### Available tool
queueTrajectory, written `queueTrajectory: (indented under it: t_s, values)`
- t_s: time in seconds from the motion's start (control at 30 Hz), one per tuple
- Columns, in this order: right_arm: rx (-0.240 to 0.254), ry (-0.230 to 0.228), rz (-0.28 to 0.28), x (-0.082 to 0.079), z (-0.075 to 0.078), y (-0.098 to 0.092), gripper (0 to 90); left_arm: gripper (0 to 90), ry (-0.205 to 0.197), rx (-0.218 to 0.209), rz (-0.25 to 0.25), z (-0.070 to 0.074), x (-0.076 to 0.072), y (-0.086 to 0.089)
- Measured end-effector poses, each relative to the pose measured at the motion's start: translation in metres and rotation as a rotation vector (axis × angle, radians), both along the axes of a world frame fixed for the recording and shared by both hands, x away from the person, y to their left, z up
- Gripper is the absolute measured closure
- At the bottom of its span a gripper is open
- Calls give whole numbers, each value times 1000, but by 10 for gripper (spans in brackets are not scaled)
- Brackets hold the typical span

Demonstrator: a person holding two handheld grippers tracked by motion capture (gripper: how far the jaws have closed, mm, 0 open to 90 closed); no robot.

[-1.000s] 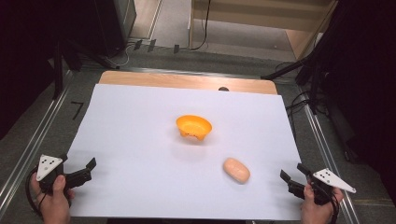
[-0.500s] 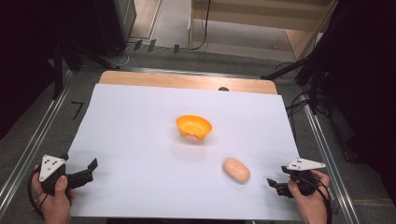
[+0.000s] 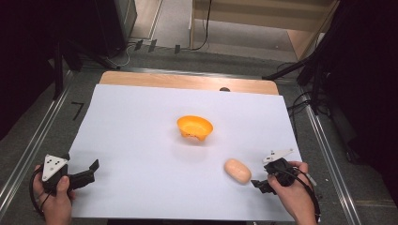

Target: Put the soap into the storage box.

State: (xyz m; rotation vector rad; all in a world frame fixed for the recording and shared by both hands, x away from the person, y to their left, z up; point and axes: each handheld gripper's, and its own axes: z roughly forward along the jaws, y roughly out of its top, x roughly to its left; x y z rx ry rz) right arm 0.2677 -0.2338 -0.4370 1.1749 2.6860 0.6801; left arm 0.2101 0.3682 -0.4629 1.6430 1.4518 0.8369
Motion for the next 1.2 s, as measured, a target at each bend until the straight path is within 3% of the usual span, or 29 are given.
queueTrajectory:
  t_s: [0.1, 0.33, 0.4, 0.47, 0.7, 0.8, 0.87, 1.0, 1.1, 1.2]
  values:
    - [-10, 4, -12, 4, 2, 9, 233, 0, 0, 14, -3, 0, 0, -1]
    - [-13, 27, 18, 10, 5, 31, 245, 0, -6, 30, -7, 0, -1, -3]
    - [-25, 29, 28, 13, 4, 38, 259, 0, -7, 30, -8, 0, -1, -3]
    - [-52, 65, 22, 17, 2, 49, 263, 0, -5, 32, -13, 0, -1, -3]
    - [-90, 83, 33, 25, -6, 65, 310, 0, -1, 27, -11, 0, 0, -3]
    - [-106, 88, 30, 28, -8, 69, 304, 0, -3, 31, -12, 0, 0, -3]
    - [-153, 90, 43, 28, -15, 76, 313, 0, 0, 26, -11, 0, 0, -3]
    - [-139, 108, 54, 31, -16, 74, 319, 0, 0, 26, -10, 0, 0, -3]
    - [-181, 91, 83, 30, -15, 79, 319, 0, 9, 28, -8, 0, 1, -3]
    - [-163, 91, 55, 29, -16, 77, 316, 0, 9, 23, -7, 0, 1, -3]
